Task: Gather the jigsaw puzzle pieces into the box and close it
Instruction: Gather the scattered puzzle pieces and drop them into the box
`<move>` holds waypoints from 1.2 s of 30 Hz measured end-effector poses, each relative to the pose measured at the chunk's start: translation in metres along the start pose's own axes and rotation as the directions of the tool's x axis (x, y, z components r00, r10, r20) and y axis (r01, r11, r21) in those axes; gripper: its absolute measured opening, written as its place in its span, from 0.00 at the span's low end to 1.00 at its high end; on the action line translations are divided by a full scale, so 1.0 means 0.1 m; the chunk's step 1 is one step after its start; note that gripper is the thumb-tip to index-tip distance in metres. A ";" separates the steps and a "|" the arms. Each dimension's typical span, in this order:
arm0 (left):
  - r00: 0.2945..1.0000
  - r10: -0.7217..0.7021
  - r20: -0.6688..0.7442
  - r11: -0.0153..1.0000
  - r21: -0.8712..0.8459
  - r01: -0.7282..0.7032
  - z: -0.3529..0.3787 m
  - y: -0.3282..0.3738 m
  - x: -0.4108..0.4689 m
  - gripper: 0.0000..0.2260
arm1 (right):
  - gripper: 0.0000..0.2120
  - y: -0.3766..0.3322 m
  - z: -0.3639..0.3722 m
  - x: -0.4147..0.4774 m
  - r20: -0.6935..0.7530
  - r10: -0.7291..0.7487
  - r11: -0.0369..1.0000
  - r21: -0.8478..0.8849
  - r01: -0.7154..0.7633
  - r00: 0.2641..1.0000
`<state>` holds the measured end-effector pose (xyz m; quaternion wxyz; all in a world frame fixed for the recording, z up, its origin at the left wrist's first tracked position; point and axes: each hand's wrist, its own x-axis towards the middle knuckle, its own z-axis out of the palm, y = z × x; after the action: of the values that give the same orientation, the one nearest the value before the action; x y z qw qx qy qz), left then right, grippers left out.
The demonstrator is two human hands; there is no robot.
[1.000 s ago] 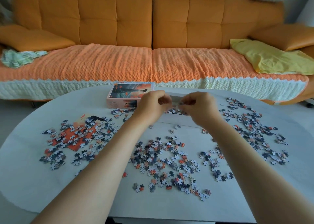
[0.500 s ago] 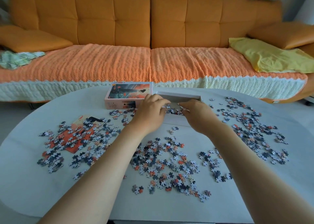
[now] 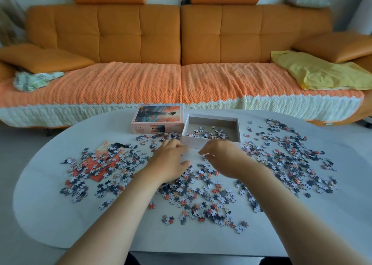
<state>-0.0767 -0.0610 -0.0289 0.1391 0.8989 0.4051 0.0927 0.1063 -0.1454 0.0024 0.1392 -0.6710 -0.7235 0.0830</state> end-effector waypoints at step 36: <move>0.988 0.057 0.143 0.989 -0.142 -0.036 -0.20 0.04 -0.22 0.17 | 0.20 -0.41 0.15 -0.10 0.160 0.254 0.963 0.050 -0.265 0.954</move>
<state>-0.0944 -0.0766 -0.0098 0.2284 0.9006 0.3652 0.0576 0.0635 -0.1581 -0.0003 0.0949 -0.7466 -0.6341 0.1772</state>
